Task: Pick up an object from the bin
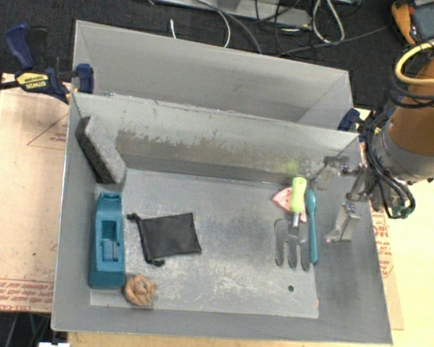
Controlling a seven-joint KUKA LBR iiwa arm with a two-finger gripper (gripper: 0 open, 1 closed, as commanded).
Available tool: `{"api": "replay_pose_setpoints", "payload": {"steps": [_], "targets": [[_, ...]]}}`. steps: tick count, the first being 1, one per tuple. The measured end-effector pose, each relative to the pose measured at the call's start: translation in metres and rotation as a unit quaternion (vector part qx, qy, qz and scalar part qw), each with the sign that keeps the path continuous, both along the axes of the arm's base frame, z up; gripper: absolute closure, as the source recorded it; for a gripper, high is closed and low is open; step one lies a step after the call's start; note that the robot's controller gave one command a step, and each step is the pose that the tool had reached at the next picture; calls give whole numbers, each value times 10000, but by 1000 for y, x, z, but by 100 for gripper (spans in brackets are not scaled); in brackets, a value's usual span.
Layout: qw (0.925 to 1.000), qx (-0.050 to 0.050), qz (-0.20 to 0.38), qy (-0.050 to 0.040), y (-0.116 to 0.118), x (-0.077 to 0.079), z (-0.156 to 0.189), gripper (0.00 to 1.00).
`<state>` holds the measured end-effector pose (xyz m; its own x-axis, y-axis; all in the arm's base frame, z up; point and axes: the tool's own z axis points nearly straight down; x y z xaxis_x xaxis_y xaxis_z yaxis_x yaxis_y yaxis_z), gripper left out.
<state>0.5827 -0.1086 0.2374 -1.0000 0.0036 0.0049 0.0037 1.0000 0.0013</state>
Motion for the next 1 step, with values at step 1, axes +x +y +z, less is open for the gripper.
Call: {"api": "replay_pose_setpoints", "payload": {"steps": [1], "targets": [[10000, -6, 16, -36, 1, 1, 5, 0]]}}
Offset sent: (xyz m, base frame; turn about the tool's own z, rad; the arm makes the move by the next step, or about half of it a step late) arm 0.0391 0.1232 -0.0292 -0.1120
